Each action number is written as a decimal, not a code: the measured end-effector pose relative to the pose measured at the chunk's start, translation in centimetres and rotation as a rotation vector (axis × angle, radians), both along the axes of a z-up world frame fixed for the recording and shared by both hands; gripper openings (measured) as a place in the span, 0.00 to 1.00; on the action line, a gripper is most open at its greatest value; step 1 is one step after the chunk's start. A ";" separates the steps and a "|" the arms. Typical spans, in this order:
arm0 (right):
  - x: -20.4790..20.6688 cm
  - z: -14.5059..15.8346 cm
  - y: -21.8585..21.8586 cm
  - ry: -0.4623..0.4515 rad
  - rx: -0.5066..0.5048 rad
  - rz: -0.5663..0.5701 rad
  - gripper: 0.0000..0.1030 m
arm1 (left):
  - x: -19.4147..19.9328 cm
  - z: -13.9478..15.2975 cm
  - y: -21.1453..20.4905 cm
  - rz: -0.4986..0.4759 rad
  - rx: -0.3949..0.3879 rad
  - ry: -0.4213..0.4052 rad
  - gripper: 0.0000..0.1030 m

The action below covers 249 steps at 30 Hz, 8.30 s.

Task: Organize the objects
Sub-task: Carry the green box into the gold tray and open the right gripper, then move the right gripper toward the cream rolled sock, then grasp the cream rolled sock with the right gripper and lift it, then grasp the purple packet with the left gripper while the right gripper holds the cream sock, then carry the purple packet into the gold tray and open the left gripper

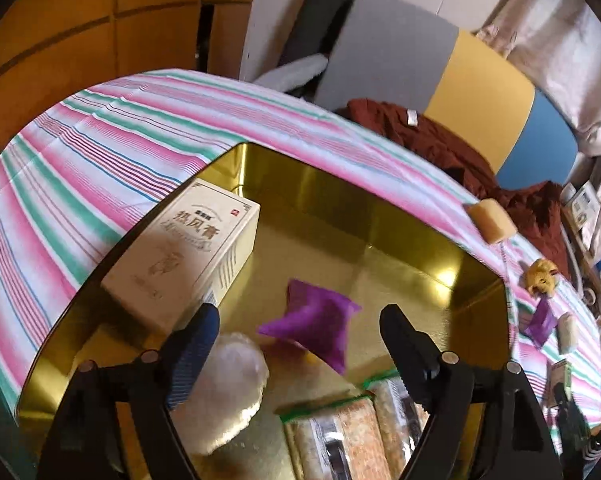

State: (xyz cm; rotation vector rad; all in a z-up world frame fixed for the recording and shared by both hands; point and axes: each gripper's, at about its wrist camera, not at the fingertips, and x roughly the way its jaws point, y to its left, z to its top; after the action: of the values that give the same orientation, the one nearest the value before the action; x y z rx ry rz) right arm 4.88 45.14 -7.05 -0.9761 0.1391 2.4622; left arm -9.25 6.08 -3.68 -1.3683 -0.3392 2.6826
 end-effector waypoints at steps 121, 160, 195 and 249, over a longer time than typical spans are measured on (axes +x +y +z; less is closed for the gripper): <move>0.5 2.3 -6.6 -0.042 -0.128 0.248 0.38 | 17.0 3.8 7.0 -0.233 -0.034 0.257 1.00; -7.5 0.9 13.4 -0.034 -0.052 0.075 0.53 | 17.2 1.7 17.4 -0.493 -0.120 0.155 1.00; -1.2 1.6 12.4 0.010 -0.116 0.042 0.46 | 9.5 2.8 23.6 -0.440 -0.133 0.106 1.00; 1.1 -0.4 8.4 0.005 -0.057 -0.058 0.53 | 1.5 -1.8 30.7 -0.505 -0.130 0.056 0.35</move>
State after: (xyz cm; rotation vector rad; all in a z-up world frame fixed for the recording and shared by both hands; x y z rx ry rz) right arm 5.93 53.51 -7.49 -0.9754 0.2366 2.4204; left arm -7.76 36.75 -5.52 -1.2050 0.1718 2.3421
